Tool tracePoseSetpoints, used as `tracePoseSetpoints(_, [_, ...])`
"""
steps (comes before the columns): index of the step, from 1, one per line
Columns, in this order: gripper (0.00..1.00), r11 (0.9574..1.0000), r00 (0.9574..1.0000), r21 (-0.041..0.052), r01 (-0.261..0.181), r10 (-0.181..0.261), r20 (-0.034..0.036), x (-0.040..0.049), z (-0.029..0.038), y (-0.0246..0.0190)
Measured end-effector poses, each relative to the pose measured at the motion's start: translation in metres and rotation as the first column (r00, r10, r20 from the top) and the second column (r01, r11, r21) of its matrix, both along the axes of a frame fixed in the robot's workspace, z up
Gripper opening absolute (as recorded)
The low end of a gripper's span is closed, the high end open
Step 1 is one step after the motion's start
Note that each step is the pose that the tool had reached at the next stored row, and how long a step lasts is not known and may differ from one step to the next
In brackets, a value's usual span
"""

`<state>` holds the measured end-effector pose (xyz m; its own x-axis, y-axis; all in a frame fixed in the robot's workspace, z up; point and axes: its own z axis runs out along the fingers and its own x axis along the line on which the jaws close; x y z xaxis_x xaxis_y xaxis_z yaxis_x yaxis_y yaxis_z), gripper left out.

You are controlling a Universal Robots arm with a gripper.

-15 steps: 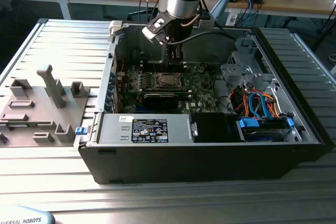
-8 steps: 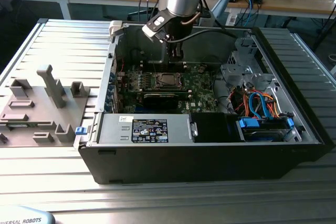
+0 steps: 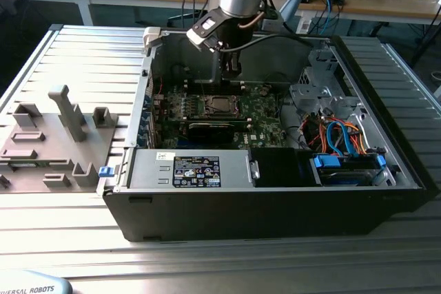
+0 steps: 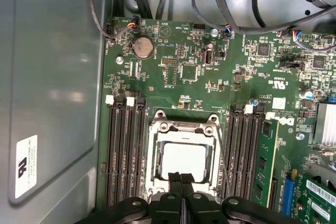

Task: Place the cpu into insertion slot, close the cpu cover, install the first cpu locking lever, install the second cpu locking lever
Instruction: 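Close the cpu cover, then install the first cpu locking lever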

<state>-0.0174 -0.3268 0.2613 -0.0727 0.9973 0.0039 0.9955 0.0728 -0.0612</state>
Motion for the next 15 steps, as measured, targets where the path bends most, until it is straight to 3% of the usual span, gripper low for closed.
tracePoseSetpoints(8, [0.11, 1.0000, 1.0000, -0.0001, -0.009, 0.009, -0.0001, 0.0000, 0.0006, 0.0000])
tracePoseSetpoints(15, [0.11, 0.9970, 0.9970, -0.0001, -0.077, 0.077, 0.0000, 0.0000, 0.0006, 0.0000])
